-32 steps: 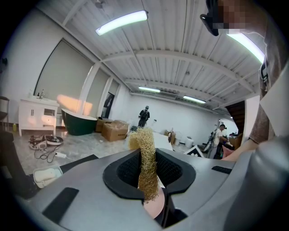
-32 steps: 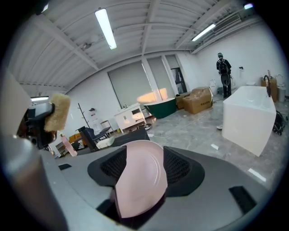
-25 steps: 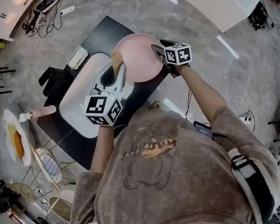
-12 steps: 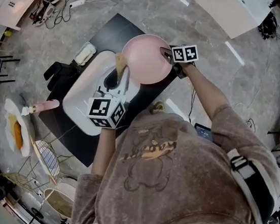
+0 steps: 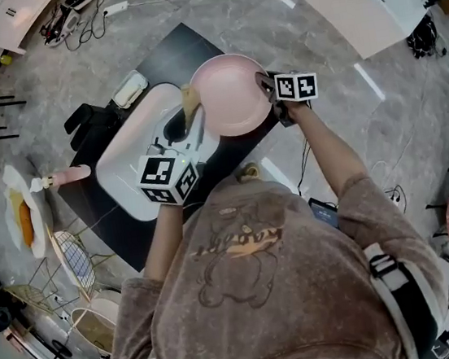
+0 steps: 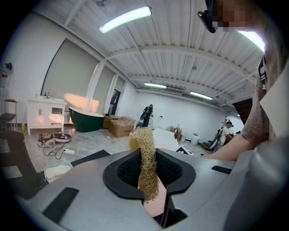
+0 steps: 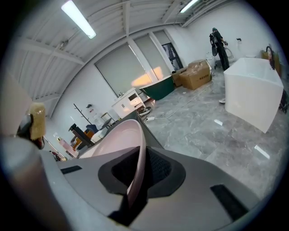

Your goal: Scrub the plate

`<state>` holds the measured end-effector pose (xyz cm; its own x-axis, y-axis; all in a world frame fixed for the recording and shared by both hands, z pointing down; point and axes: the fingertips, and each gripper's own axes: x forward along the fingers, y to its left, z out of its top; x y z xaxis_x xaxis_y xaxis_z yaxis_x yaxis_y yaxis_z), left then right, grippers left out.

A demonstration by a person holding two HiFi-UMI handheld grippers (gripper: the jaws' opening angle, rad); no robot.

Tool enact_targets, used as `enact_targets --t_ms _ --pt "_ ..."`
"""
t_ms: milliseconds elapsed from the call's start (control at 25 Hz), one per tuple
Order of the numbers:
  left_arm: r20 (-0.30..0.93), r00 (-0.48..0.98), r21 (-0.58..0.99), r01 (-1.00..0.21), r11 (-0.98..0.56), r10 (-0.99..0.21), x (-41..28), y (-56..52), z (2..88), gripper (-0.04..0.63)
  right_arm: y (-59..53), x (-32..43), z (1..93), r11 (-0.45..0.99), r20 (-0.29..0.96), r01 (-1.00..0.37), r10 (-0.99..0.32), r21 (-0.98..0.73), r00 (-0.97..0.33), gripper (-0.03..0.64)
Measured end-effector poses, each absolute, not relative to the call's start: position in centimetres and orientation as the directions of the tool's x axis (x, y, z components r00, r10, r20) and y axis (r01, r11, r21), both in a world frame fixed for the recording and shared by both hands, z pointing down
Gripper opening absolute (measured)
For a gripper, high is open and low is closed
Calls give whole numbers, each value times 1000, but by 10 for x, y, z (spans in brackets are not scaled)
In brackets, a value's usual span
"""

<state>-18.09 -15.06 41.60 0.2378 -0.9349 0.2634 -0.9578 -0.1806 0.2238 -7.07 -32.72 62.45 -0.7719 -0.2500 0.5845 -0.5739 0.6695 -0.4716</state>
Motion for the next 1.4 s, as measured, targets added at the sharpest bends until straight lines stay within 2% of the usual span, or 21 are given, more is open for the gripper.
enact_targets --t_ms 120,400,640,1000,1400 --pt "258 258 225 -953 -202 -931 -175 -154 415 77 -323 -72 603 663 538 -555 -262 -502 -801 25" --pt "227 326 213 -936 -280 -918 -150 -160 408 77 -303 -55 562 721 509 -557 -325 -412 -797 23" --pt "212 405 187 -910 -370 -889 -119 -167 404 77 -279 -40 519 713 444 -558 -373 -425 -815 24" --pt "311 567 125 -820 -559 -763 -58 -180 420 77 -236 -22 468 704 375 -556 -418 -441 -828 25" --pt "369 642 83 -743 -664 -672 -6 -182 432 77 -210 1 446 684 351 -592 -478 -426 -805 25"
